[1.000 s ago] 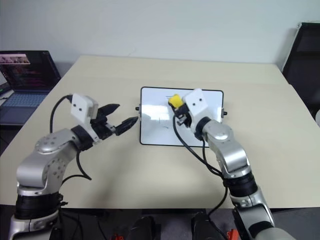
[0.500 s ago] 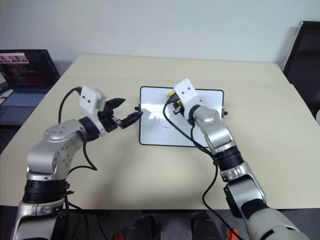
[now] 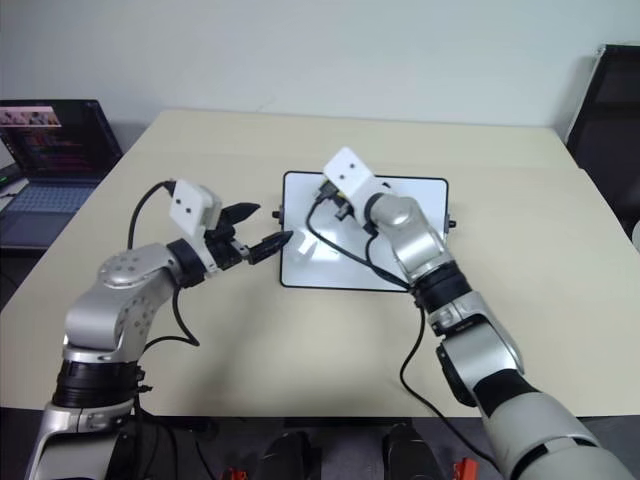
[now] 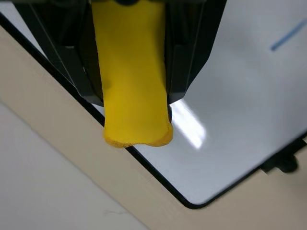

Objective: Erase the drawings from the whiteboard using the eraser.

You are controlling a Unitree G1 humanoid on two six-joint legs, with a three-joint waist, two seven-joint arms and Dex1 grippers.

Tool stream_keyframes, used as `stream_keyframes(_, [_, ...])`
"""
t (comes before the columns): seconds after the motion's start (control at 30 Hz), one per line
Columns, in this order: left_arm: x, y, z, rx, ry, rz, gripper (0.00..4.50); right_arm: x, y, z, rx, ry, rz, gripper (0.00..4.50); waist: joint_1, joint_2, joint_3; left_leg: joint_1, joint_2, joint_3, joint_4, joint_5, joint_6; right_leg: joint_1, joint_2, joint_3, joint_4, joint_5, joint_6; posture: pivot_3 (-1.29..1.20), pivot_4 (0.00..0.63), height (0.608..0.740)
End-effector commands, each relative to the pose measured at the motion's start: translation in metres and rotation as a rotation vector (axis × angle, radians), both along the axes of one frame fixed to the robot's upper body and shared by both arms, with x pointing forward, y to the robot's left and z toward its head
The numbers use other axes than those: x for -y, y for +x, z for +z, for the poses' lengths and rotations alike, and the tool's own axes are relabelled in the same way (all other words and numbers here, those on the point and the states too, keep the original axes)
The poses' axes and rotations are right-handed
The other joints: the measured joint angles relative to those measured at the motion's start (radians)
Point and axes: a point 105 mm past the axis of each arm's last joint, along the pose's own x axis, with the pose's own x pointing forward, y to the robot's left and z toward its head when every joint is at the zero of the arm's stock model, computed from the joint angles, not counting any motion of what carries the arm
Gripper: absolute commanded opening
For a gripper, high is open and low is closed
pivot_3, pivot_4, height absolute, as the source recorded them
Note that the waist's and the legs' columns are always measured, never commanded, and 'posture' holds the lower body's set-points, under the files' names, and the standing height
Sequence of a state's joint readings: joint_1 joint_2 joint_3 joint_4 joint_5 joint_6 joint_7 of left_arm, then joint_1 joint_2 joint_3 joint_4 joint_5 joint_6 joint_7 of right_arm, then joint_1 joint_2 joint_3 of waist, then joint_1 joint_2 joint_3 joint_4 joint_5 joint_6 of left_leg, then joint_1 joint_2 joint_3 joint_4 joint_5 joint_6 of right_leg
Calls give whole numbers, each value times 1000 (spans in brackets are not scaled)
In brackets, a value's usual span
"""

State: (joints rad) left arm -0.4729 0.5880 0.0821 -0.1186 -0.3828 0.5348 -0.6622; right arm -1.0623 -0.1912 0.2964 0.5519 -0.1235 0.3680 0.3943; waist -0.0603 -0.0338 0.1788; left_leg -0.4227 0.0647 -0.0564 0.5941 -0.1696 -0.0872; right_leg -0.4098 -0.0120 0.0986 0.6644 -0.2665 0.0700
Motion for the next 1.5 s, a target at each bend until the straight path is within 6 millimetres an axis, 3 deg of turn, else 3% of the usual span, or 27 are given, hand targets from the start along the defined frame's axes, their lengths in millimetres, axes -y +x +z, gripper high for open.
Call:
stream_keyframes(0.03, [0, -1, 9, 45, -1, -2, 4500, 30, 2, -20, -28, -129, -47, 1320, 3, 0, 0, 0, 0, 0, 0, 0, 0, 0, 0, 0, 0, -1, 1, 0, 150, 740])
stream_keyframes(0.17, [3, 0, 9, 45, -5, -12, 4500, 40, -4, -27, -34, -198, -37, 1318, 4, 0, 0, 3, 0, 0, 0, 0, 0, 3, 0, 0, 0, -1, 1, 0, 150, 740])
stream_keyframes(0.27, [4, 0, 9, 45, -7, -17, 4500, 36, -7, -22, -24, -177, -31, 1318, 3, 0, 0, 5, 0, 0, 0, 0, 0, 4, 0, 0, 0, -1, 1, 0, 150, 740])
stream_keyframes(0.43, [8, -1, 9, 45, -8, -31, 4500, 2, -12, -15, 2, -138, 36, 1318, 1, 0, 0, 5, 0, 0, 0, 1, 1, 4, 0, 1, 0, 0, 1, 0, 150, 740])
stream_keyframes(0.6, [12, -2, 8, 46, -4, -40, 4500, -29, -18, -23, -33, -145, 120, 1318, -20, 0, 0, 5, 0, 0, 0, 1, 1, 4, 1, 1, 1, 0, 1, 0, 150, 740])
stream_keyframes(0.77, [12, -4, 8, 48, -3, -38, 4500, -11, -2, -8, 35, -127, 24, 1317, -23, 0, 0, 5, 0, 0, 0, 1, 1, 4, 1, 1, 1, 0, 1, 0, 150, 740])
stream_keyframes(0.93, [15, -5, 7, 47, -5, -45, 4500, -15, -4, -16, -26, -134, 68, 1317, -21, 0, 0, 5, 0, -1, 0, 1, 1, 4, 1, 1, 1, 0, 1, 0, 150, 740])
stream_keyframes(1.07, [16, -5, 6, 46, -4, -51, 4500, -14, -1, -7, 18, -117, 47, 1317, -21, 0, 0, 5, 0, -1, 0, 1, 1, 4, 1, 1, 1, 0, 1, 0, 150, 740])
stream_keyframes(1.27, [16, -5, 6, 45, -4, -54, 4500, -22, -20, -39, -110, -203, 171, 1317, -21, 0, 0, 5, 0, -1, 0, 1, 1, 4, 1, 1, 1, 0, 1, 0, 150, 740])
stream_keyframes(1.5, [11, -5, 4, 37, -3, -38, 4500, -10, -19, -26, -78, -134, 125, 1317, -19, 0, 0, 5, 0, -1, 0, 1, 1, 4, 1, 1, 1, 0, 1, 0, 150, 740])
